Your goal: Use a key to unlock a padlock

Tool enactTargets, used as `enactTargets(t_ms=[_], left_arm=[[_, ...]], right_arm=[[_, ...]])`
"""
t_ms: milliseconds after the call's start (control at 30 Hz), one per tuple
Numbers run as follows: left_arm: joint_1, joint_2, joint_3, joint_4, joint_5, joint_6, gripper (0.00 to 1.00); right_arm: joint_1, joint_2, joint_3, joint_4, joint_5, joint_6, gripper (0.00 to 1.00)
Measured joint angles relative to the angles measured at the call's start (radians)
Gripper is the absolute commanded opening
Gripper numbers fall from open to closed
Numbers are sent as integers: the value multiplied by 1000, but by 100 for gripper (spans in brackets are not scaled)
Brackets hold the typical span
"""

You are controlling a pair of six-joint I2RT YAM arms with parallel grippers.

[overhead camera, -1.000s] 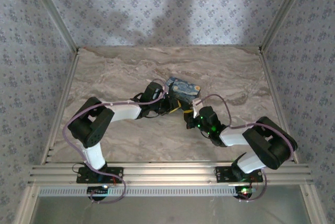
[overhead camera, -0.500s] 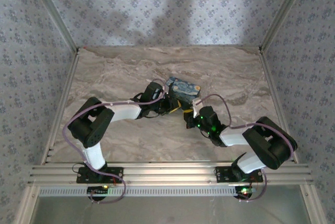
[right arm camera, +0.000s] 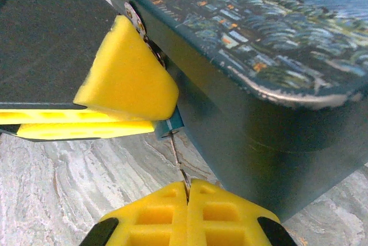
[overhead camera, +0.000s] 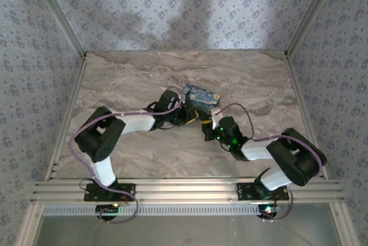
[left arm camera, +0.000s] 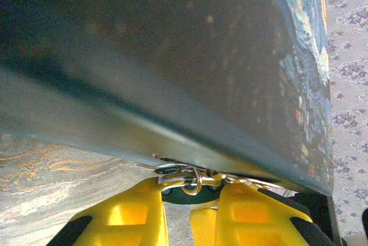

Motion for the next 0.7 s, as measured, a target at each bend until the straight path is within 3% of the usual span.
enactTargets(t_ms=[700], left_arm=[[1, 0, 0, 5, -2, 0, 14]], right_arm=[[1, 27, 11, 23, 0, -17, 0]])
